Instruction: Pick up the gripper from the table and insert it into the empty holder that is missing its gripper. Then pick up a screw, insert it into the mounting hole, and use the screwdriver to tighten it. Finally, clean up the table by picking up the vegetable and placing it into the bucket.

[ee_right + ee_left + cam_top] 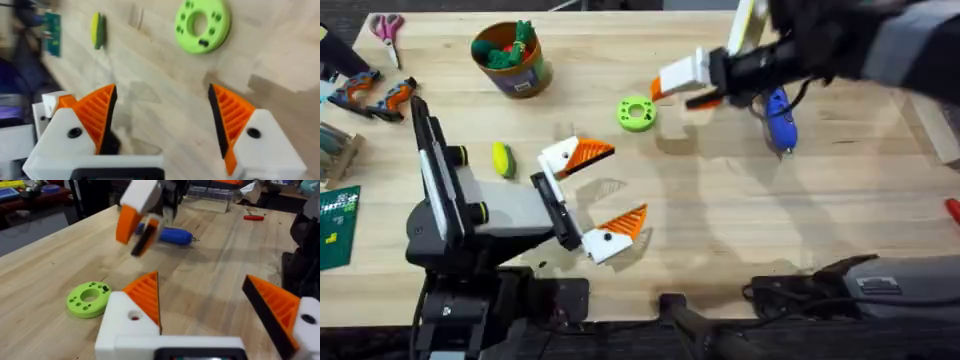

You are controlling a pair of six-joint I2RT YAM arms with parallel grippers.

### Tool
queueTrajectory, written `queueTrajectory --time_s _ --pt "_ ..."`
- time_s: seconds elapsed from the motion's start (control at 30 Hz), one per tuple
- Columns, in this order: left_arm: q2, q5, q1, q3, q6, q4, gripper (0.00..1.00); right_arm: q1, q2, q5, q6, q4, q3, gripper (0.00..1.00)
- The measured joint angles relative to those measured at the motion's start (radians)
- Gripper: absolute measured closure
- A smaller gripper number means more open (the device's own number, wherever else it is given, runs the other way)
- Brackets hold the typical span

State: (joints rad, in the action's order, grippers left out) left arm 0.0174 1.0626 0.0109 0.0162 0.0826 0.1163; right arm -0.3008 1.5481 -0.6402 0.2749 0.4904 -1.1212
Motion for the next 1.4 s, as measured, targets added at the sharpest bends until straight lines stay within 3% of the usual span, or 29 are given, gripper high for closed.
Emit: queueTrajectory --time_s 0.3,0.53,0.67,0.83,1.03,1.4 --pt "0.0 0.0 0.0 0.0 0.0 0.0 0.015 -0.022 -0.049 0.172 -0.311 0.13 -0.105 0.008" --pt "0.0 0.0 0.0 0.0 0.0 0.0 0.015 -0.162 -0.049 0.418 -0.433 0.122 -0.105 0.008" --pt "0.0 0.0 0.0 0.0 0.0 0.0 0.015 -0.249 -0.041 0.497 -0.452 0.117 -0.105 0.008" --pt "0.0 0.0 0.0 0.0 0.0 0.0 0.015 -0.315 0.021 0.534 -0.439 0.075 -0.105 0.008" --pt "0.0 0.0 0.0 0.0 0.0 0.0 0.015 -0.318 0.103 0.551 -0.425 0.014 -0.105 0.01" --pt "0.0 0.0 0.0 0.0 0.0 0.0 0.015 -0.304 0.205 0.558 -0.425 -0.097 -0.105 0.179"
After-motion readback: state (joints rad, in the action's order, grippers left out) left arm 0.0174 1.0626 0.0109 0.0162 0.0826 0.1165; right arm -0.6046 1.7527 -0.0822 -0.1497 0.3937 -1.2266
